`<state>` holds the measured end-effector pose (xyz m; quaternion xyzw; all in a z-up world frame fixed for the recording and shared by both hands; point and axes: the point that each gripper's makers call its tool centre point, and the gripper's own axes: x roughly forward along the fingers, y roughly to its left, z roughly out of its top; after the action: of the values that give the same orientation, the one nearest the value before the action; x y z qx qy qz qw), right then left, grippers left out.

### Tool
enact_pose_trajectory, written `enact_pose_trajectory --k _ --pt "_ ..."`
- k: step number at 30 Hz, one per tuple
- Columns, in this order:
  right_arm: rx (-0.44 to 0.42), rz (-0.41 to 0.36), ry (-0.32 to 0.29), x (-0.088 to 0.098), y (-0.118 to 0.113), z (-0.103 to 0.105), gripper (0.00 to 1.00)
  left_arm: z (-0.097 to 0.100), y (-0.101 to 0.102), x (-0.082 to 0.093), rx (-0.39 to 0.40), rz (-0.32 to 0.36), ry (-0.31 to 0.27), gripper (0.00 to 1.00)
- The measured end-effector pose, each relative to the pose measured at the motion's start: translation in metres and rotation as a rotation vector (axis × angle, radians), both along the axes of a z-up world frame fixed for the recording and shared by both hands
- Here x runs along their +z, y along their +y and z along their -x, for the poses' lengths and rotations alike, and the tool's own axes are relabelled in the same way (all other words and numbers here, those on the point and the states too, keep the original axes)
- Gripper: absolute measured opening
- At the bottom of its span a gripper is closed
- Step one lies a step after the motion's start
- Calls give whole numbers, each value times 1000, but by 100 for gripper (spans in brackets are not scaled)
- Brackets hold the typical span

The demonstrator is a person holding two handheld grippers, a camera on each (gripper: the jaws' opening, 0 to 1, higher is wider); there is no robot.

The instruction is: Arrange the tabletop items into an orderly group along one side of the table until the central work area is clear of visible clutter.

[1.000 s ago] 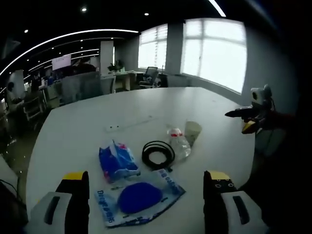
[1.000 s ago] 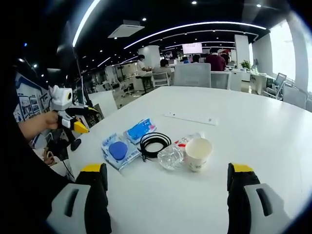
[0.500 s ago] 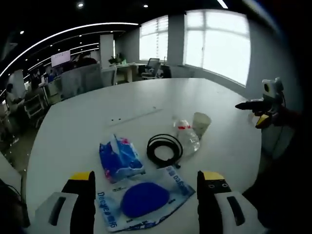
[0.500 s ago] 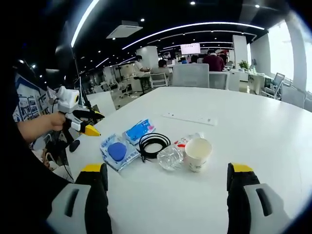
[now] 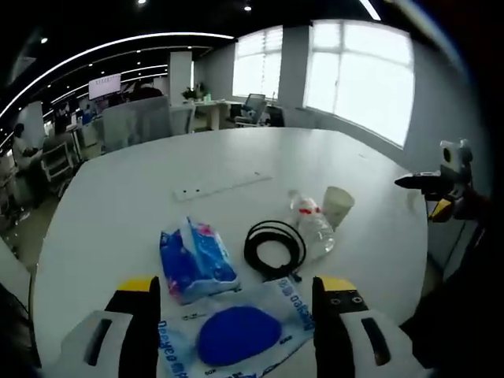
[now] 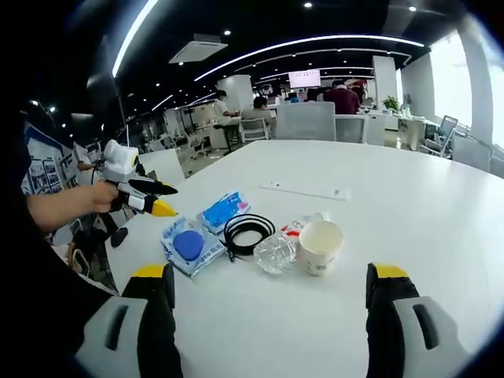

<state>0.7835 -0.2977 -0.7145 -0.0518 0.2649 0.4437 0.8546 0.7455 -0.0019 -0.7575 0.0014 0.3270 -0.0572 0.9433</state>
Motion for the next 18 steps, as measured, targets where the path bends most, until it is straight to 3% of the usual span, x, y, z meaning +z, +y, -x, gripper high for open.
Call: enact_pose_trajectory --k 10,18 --pt "-2 0 10 -3 2 6 97 -10 7 -14 29 -1 25 63" --pt "-12 -1 10 -4 1 5 97 -19 10 -36 61 16 67 55"
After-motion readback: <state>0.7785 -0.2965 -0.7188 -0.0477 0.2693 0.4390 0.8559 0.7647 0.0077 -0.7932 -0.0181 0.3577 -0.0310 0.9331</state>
